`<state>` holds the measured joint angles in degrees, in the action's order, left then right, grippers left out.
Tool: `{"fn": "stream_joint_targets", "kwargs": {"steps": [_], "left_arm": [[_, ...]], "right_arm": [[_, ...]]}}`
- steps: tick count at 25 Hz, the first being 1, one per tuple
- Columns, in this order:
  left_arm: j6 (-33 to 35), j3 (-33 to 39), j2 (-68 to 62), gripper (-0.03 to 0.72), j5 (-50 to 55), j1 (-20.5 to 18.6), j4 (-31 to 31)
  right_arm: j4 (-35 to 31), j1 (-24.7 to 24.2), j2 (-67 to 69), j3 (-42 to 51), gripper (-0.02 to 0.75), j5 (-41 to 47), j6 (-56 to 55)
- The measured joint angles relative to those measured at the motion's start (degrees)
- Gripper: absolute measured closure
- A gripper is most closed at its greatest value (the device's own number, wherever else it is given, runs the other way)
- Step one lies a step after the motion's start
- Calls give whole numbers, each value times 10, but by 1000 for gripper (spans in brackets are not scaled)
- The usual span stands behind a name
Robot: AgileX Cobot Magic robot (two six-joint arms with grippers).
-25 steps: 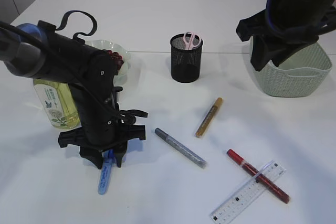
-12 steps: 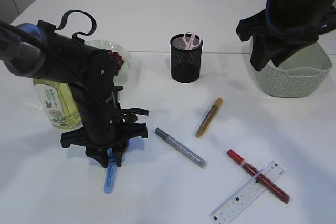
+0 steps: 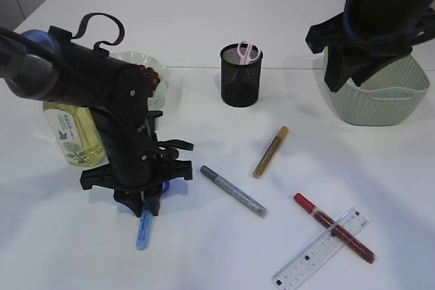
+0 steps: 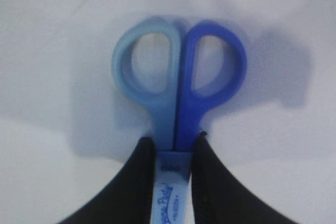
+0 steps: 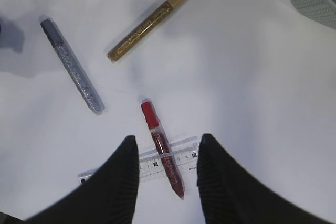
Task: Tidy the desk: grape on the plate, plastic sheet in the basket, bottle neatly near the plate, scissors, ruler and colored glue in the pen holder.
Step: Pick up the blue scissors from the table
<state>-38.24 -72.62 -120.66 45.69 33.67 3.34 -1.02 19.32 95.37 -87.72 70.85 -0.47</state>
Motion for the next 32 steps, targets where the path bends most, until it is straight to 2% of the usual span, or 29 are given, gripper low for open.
{"fn": "stream_joint_targets", "kwargs": {"steps": [20,32], "left_arm": [[147,-24,-5,559,33,0,22],[177,-33,-8,562,57,0,36]], "right_arm": [[0,0,0,0,427,0,1],[0,0,0,0,428,0,1]]}}
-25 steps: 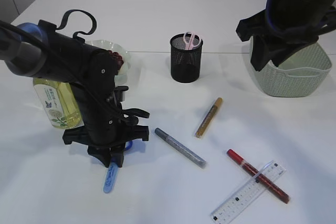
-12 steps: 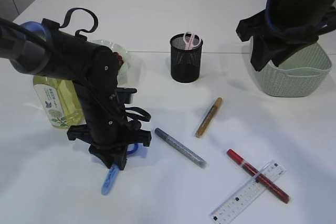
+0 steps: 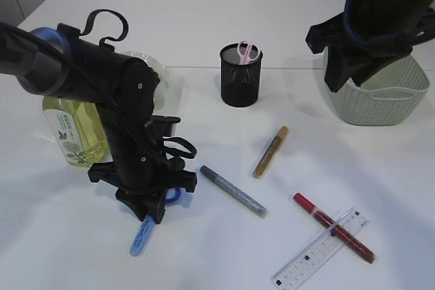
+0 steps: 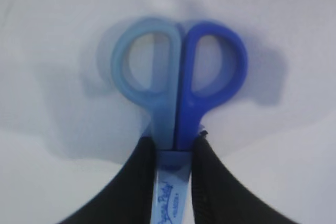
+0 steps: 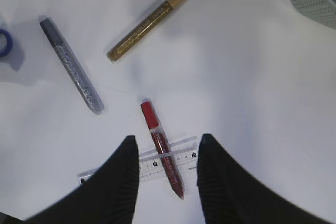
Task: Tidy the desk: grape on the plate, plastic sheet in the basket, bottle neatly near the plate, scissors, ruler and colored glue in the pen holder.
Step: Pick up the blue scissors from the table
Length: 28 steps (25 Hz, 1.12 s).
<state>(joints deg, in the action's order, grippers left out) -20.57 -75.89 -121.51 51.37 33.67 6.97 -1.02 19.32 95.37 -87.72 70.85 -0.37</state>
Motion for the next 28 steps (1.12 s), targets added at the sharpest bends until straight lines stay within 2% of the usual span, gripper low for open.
{"fn": "stream_joint_targets", "kwargs": {"steps": [14,28], "left_arm": [[8,-24,-6,563,64,0,3],[11,-24,81,565,59,0,-27]], "right_arm": [[0,0,0,0,427,0,0],[0,0,0,0,427,0,0]]}}
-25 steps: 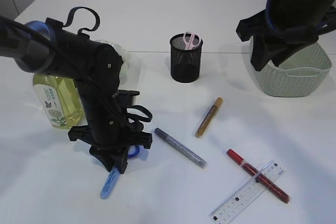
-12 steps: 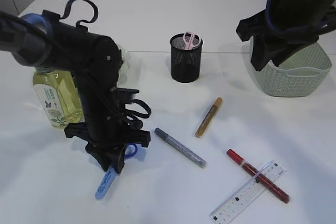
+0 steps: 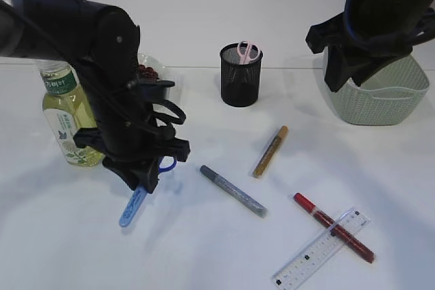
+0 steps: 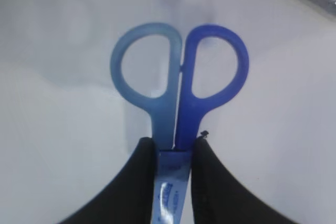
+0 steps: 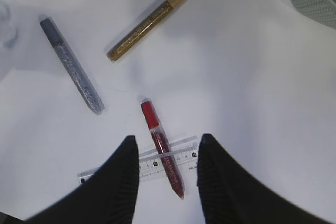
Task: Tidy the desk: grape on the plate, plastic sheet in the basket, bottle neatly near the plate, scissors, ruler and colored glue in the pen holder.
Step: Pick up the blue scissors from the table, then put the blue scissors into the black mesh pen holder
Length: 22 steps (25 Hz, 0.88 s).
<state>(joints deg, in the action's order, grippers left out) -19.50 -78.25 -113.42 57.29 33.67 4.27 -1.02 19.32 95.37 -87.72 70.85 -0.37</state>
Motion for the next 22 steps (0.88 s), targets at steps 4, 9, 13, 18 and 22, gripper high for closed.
{"fn": "stream_joint_targets", "kwargs": {"steps": [4,9,13,18,22], "left_arm": [[0,6,38,565,-14,0,-20],[0,20,96,565,-25,0,-46],[1,25,137,565,-49,0,-64],[1,26,151,565,-104,0,-80],[1,40,151,565,-167,0,-108]], "right_arm": [[0,0,0,0,427,0,0],[2,0,0,0,427,0,0],[4,0,0,0,427,0,0],[6,0,-4,5,427,0,0],[10,0,-34,41,427,0,-3]]}}
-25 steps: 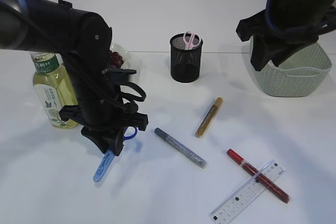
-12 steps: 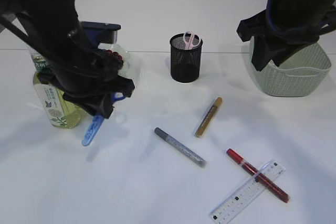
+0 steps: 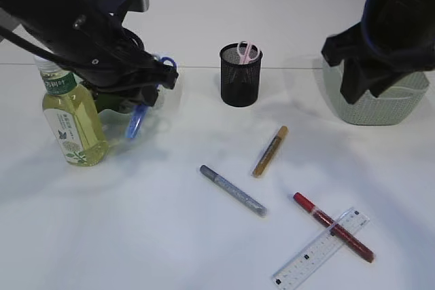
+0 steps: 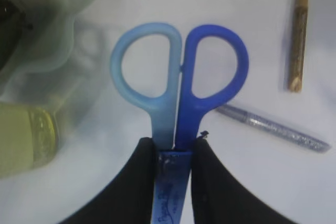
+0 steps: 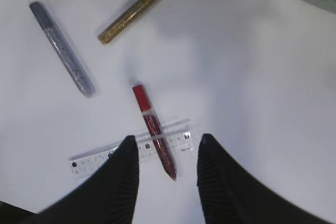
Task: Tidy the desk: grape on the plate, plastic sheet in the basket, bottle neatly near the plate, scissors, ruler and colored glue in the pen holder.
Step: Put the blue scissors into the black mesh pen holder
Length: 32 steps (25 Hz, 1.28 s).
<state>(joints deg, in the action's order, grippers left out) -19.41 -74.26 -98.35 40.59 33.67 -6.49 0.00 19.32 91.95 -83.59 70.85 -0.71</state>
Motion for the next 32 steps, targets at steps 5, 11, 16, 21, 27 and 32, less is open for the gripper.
{"fn": "stream_joint_targets", "kwargs": {"steps": [5,11,16,21,27,32], "left_arm": [[0,17,0,565,-122,0,-22],[0,22,-8,565,-252,0,-37],[0,22,-36,565,-341,0,-39],[0,22,-65,565,-442,0,-39],[0,22,-101,565,-580,0,-39],[0,22,-136,565,-702,0,-39]], "right_arm": [[11,0,-35,58,427,-17,-2],[35,0,-74,113,427,-59,-2],[43,0,-94,157,427,-85,-10],[46,0,-98,188,427,-104,-18],[46,0,-98,191,427,-131,-24],[46,0,-98,191,427,-143,-25]]}}
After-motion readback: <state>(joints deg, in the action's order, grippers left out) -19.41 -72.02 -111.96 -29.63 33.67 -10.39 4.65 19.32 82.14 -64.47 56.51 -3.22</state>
